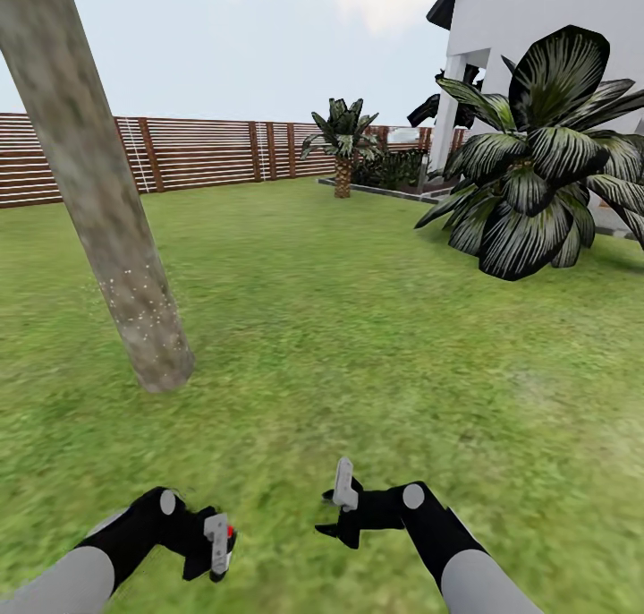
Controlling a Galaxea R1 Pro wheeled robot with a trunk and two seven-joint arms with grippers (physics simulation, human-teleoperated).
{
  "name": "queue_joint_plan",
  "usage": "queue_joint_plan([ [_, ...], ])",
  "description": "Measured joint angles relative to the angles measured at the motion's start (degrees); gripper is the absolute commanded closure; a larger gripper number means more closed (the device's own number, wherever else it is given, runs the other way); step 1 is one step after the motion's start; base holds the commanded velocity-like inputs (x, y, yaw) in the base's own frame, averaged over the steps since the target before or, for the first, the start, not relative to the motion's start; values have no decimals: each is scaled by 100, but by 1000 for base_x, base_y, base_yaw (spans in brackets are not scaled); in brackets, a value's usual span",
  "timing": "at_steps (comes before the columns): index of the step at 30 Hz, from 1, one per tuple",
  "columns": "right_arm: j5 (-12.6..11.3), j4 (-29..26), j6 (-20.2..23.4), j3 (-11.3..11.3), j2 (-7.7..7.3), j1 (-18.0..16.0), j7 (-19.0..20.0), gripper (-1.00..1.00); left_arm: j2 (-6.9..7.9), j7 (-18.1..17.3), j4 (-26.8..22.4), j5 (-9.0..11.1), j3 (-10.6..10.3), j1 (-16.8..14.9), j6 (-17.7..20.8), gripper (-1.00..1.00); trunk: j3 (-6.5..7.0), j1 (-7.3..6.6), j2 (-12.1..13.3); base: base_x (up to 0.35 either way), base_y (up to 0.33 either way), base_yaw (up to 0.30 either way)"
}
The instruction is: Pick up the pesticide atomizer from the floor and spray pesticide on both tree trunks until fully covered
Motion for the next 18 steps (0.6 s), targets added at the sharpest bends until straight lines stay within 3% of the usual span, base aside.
queue_joint_plan([
  [2,-2,5,-9,-7,-15,0,-18,-100,237,24,-6,28,59,1,9,100,0,0,0,0,0,0],
  [4,-4,-2,-19,-20,-86,0,-47,-100,412,263,11,176,219,1,20,100,0,0,0,0,0,0],
  [7,-61,36,-27,-162,-573,23,-639,-100,491,1472,537,726,867,4,22,100,0,0,0,0,0,0],
  [8,-195,139,-22,-434,-756,61,-1052,-100,480,2034,818,1016,1219,5,20,100,-1,0,0,0,0,0],
  [9,-320,258,-25,-680,-855,107,-1290,-100,466,2422,998,1240,1439,5,14,100,-1,0,0,0,0,0],
  [11,-668,761,-40,-1578,-1073,250,-1902,-100,451,3629,1526,2060,1861,12,-31,100,-2,1,0,0,0,0],
  [12,-752,990,-92,-1974,-1201,332,-2238,-100,444,4096,1780,2501,1941,60,-144,100,-2,1,0,0,0,0],
  [13,-785,1128,-171,-2196,-1275,408,-2471,-100,439,4351,1912,2811,1981,123,-314,100,-2,0,0,0,0,0],
  [14,-805,1285,-417,-2464,-1348,560,-2777,-100,428,4671,2030,3253,2020,239,-659,100,-3,1,0,0,0,0],
  [17,-825,1429,-1171,-3004,-1389,982,-3596,-100,401,5272,2144,4119,2076,588,-1271,100,-2,0,0,0,0,0],
  [18,-832,1450,-1407,-3188,-1385,1146,-4092,-100,390,5445,2162,4455,2081,787,-1436,100,-2,0,0,0,0,0],
])
